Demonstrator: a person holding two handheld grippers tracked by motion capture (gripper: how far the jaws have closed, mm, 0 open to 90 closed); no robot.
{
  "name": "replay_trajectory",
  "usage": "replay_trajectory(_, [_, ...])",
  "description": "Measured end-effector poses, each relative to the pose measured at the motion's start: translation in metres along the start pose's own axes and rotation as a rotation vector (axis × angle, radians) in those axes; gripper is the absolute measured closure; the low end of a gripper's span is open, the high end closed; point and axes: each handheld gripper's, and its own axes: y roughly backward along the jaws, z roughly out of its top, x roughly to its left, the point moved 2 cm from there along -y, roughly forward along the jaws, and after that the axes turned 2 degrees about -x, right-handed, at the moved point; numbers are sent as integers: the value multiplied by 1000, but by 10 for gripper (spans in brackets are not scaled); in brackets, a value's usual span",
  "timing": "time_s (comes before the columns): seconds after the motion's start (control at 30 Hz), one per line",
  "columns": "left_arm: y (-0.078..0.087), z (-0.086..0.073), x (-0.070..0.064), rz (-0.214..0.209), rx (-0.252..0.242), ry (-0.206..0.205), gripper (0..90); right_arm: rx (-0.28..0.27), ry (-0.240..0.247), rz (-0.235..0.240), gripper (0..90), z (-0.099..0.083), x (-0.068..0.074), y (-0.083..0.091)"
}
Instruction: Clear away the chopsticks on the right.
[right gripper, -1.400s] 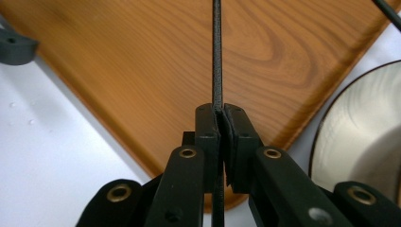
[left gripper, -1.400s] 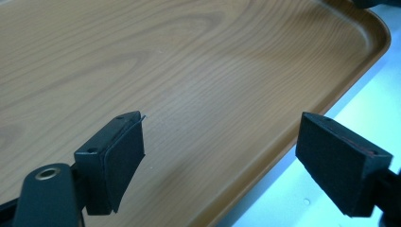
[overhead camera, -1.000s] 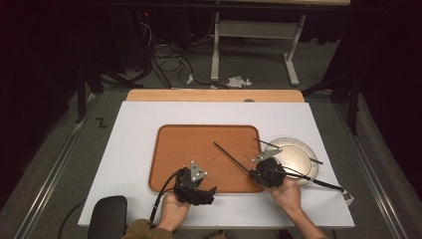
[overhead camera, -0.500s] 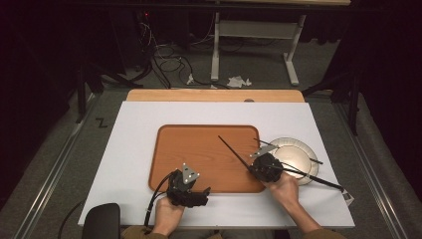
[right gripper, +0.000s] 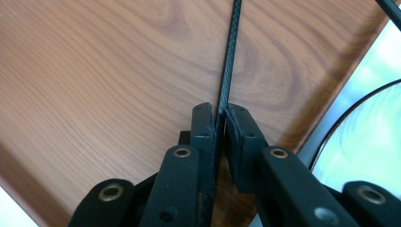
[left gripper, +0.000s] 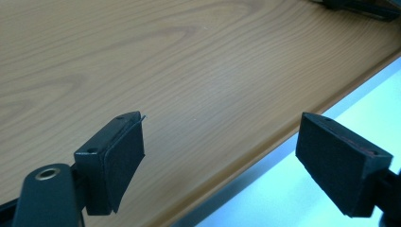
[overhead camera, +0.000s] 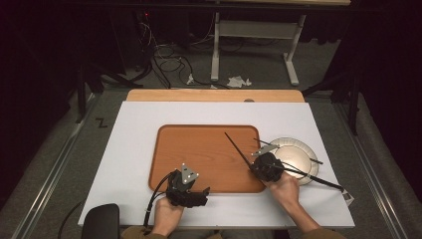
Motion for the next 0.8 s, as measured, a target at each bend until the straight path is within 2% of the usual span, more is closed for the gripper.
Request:
replay_trajectory(0.1, [0, 0, -1, -4, 2, -3, 165, -4, -6, 9, 763, -1, 1, 0])
replay_trajectory(0.17, [-1, 0, -1, -4, 2, 2, 165, -1, -1, 3, 758, -1, 1, 1])
replay_trajectory(0.33, [-3, 1, -3, -8, 7, -10, 165, -37, 1, 21, 724, -2, 3, 9])
replay_trajectory(0.43, [-4, 3, -3, -17, 5, -13, 165, -74, -4, 33, 690, -4, 4, 18])
replay_trajectory(0.7, [-12, 9, -8, -47, 9, -41, 165, -137, -5, 80, 678, -11, 4, 40])
replay_trajectory(0.8, [-15, 12, -10, -56, 8, -48, 165, -157, -4, 72, 679, -15, 0, 49])
